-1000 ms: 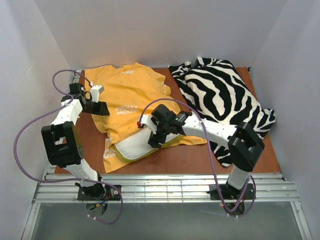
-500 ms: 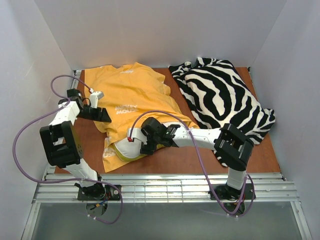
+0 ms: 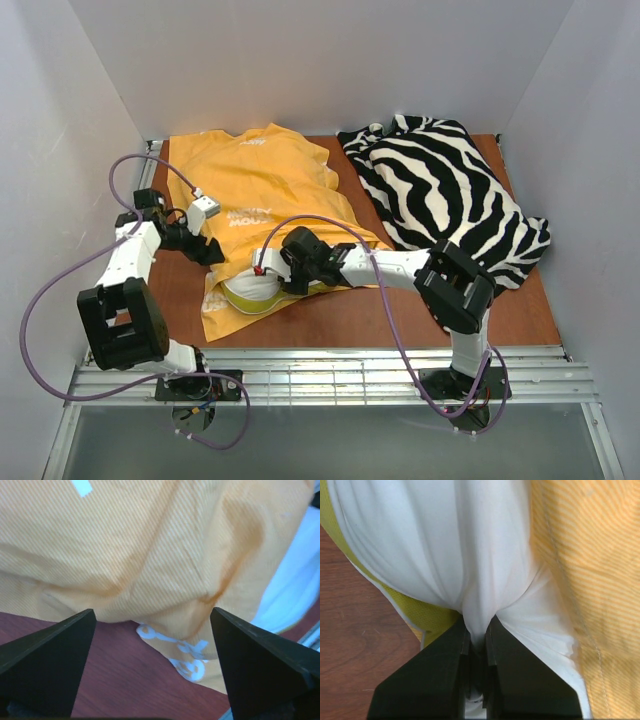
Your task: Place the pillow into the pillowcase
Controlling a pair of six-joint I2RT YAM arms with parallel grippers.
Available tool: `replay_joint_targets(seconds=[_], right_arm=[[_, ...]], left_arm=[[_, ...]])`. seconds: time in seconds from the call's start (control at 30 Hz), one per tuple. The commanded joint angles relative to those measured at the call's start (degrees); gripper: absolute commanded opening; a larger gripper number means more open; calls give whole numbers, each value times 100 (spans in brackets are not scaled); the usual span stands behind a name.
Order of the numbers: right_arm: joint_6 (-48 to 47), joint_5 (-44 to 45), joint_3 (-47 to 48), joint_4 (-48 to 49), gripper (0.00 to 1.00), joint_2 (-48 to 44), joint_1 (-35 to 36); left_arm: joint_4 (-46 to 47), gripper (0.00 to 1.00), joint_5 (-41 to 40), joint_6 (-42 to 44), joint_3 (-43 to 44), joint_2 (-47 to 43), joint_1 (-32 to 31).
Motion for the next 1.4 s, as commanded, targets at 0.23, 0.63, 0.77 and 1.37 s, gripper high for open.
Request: replay_joint_targets(seconds=[0.23, 0.63, 0.77, 1.37], right_arm=[[1471, -650, 43, 61, 1, -449, -336], [3933, 378, 1729, 150, 1, 552, -836], [4418, 475, 1599, 255, 1, 448, -1520], [5271, -1661, 781, 1442, 1, -1, -1584]], left_arm=[[-216, 0, -241, 1006, 644, 722, -391], [-2777, 0, 1776, 16, 1911, 26, -2703], [-2533, 0, 1943, -266, 1596, -86, -2685], [-653, 35, 1302, -1513, 760, -324, -1903]])
